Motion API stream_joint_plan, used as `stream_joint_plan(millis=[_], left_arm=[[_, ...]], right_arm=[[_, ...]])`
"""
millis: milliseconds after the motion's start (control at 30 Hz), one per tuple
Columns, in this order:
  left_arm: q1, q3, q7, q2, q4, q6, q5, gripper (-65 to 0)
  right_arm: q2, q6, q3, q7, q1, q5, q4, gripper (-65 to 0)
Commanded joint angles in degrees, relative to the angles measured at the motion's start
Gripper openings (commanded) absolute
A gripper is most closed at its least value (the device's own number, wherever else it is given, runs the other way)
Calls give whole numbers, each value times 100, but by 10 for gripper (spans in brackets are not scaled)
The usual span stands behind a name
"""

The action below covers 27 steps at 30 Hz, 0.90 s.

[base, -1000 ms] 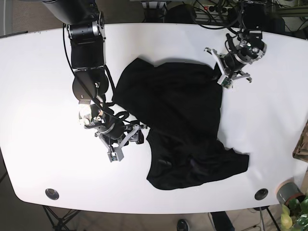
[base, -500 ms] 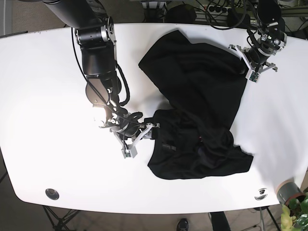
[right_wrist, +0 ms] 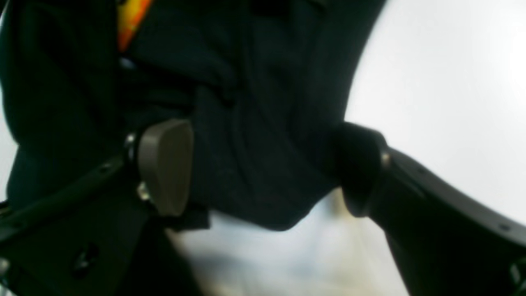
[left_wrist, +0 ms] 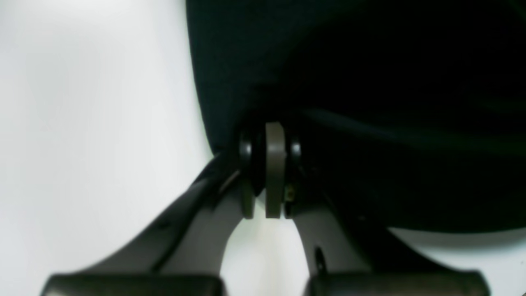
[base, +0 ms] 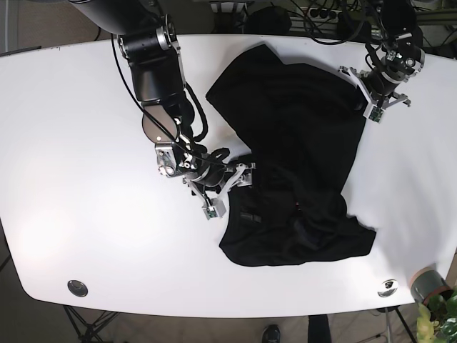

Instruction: Fold the T-shirt properly

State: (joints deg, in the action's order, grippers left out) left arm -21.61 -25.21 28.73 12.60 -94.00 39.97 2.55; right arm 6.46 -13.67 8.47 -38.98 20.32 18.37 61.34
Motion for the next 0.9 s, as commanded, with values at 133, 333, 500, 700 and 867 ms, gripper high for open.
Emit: stream_joint_plan(millis=[133, 333, 500, 700, 867], left_arm=[[20, -41, -91, 72, -73, 3, 40, -650], [20, -41, -91, 72, -73, 3, 49, -650], [29, -41, -91, 72, -82, 3, 66, -650], [143, -41, -91, 72, -82, 3, 66, -650], [301, -50, -91, 54, -91, 3, 66, -650]], right_arm=[[44, -44, 1, 193, 39, 57, 103, -136], [71, -44, 19, 210, -84, 75, 103, -241], [88, -44, 19, 369, -172, 93, 94, -423], [53, -44, 1, 518, -181, 110, 86, -636], [35, -44, 1, 509, -199, 119, 297, -629]])
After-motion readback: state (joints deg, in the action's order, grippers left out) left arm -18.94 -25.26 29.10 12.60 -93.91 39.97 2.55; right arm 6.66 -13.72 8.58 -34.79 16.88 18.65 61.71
